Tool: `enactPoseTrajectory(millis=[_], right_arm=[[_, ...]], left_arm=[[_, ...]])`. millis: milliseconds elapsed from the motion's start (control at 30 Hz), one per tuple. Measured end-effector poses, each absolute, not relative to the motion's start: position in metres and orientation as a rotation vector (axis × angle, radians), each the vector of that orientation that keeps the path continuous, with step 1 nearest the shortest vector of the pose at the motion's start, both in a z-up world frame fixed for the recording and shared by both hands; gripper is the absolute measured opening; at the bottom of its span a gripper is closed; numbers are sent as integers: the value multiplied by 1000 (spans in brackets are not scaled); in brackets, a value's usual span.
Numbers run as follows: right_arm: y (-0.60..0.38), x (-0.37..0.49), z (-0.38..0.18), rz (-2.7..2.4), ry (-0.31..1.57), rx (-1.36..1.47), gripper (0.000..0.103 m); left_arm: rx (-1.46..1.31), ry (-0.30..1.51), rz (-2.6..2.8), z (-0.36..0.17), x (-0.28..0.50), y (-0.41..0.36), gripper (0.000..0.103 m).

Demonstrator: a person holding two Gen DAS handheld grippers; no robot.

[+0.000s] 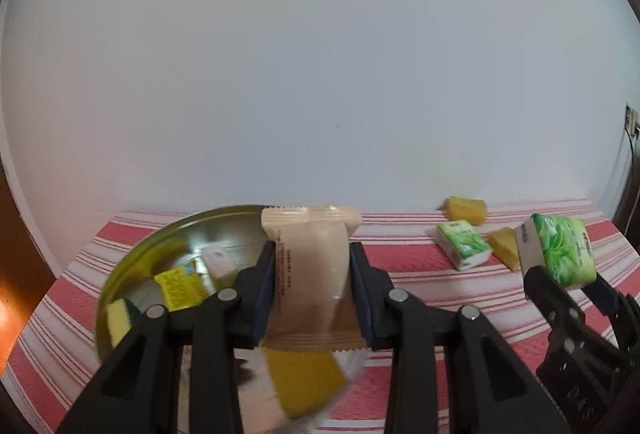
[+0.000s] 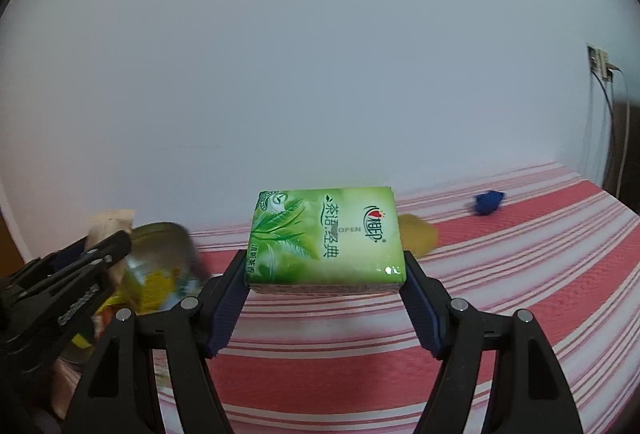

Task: Organize objects
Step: 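Carry the beige packet and green tissue pack over the tin with both tools, then open both tools to drop the beige packet and tissue pack into the tin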

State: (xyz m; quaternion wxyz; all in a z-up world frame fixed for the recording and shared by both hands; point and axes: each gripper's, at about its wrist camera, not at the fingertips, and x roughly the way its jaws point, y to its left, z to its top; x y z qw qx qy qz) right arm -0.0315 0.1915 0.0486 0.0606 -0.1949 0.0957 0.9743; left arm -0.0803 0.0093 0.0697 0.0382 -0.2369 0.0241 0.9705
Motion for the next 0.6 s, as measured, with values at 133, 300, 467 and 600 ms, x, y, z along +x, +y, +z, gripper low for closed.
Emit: enactPoseTrajectory(millis=[133, 300, 467, 600], right_arm=[[159, -38, 55, 3003, 253, -595, 74], [129, -47, 60, 3060, 236, -600, 74], [105, -57, 61, 3101, 222, -612, 74], [90, -71, 59, 3114, 233, -655, 74]], left_arm=[[-741, 55, 3018, 70, -88, -17, 34], [-777, 33, 3066, 68, -100, -47, 34], [-832, 18, 3107, 64, -111, -75, 34], [-874, 30, 3138, 60, -119, -90, 34]])
